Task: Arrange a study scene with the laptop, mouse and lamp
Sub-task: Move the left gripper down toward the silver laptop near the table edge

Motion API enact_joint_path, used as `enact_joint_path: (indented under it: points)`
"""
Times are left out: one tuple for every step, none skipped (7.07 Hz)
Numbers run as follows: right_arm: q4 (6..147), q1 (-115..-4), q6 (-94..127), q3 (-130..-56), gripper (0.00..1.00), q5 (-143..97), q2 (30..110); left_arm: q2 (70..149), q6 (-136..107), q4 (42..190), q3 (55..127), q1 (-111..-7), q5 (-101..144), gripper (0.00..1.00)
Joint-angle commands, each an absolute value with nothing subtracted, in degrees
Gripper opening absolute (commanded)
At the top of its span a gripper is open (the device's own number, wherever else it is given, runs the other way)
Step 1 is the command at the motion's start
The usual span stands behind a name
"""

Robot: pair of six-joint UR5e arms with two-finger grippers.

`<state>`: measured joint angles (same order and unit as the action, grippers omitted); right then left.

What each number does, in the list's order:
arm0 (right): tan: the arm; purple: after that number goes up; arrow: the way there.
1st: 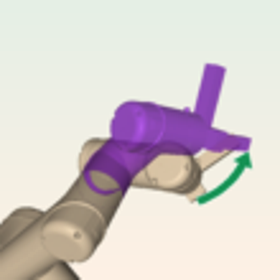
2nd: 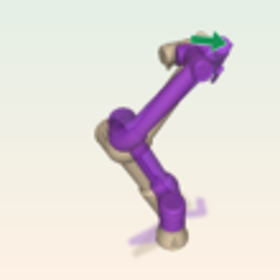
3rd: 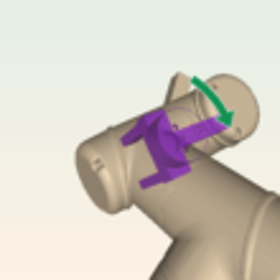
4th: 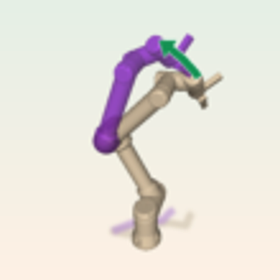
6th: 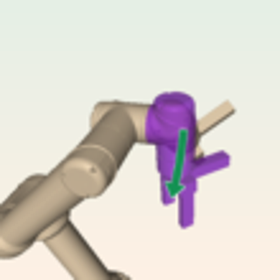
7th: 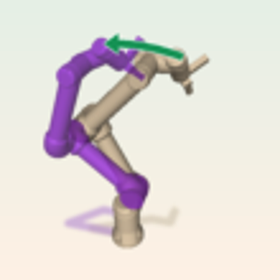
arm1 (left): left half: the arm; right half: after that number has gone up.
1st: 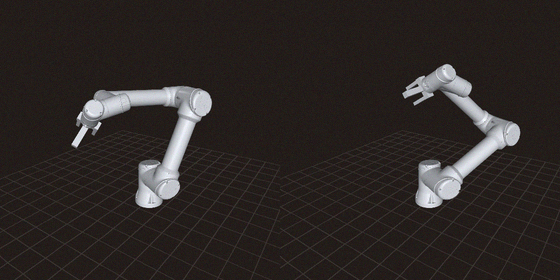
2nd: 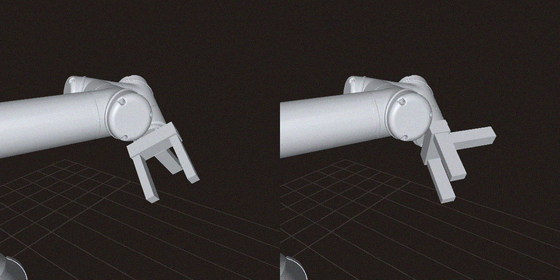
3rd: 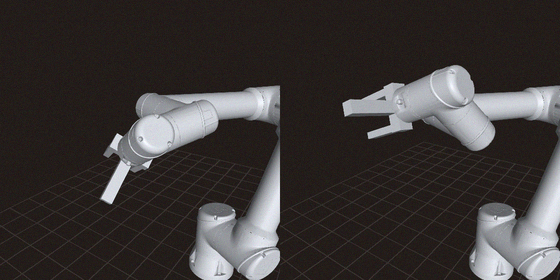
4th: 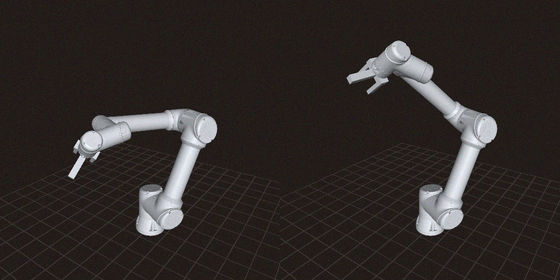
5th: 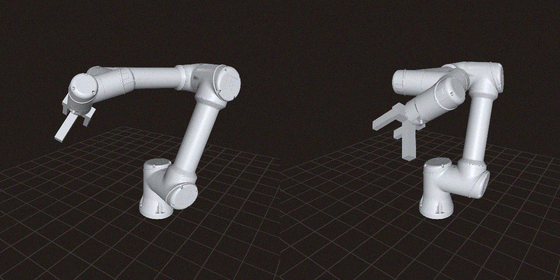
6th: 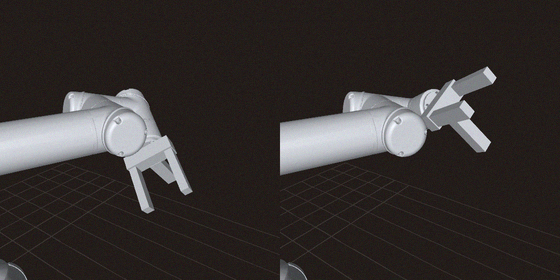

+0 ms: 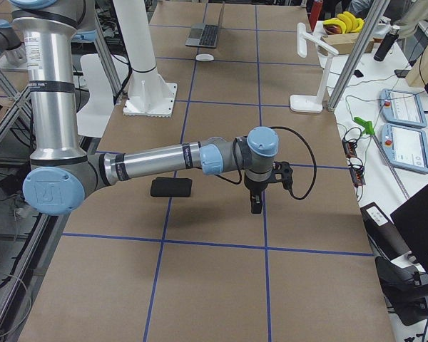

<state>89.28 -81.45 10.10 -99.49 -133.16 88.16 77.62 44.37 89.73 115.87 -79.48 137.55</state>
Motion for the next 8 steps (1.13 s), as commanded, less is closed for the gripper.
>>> enact_joint_path:
  points:
    - [89.21,-81.30,10.11,-99.49,1.00,-133.07,88.15,77.26,44.38,89.38,114.97,-77.79,137.55,1.00]
    - [89.21,-81.30,10.11,-99.49,1.00,-133.07,88.15,77.26,44.38,89.30,114.26,-77.09,137.55,1.00]
    - [89.21,-81.30,10.11,-99.49,1.00,-133.07,88.15,77.26,44.38,89.21,114.43,-76.82,137.55,1.00]
    - [89.21,-81.21,10.11,-99.49,1.00,-133.07,88.15,77.17,44.38,89.21,114.61,-76.64,137.64,1.00]
    - [89.21,-81.21,10.19,-99.49,1.00,-133.07,88.15,77.17,44.38,89.12,114.52,-76.55,137.64,1.00]
    - [89.21,-81.12,10.20,-99.49,1.00,-133.07,88.15,76.73,44.38,89.21,114.43,-76.55,137.64,1.00]
    - [89.21,-81.12,10.20,-99.49,1.00,-133.07,88.15,76.12,44.38,89.21,114.52,-75.94,137.55,1.00]
    - [89.21,-81.12,10.20,-99.49,1.00,-133.07,88.15,75.33,44.47,89.21,114.96,-75.85,137.64,1.00]
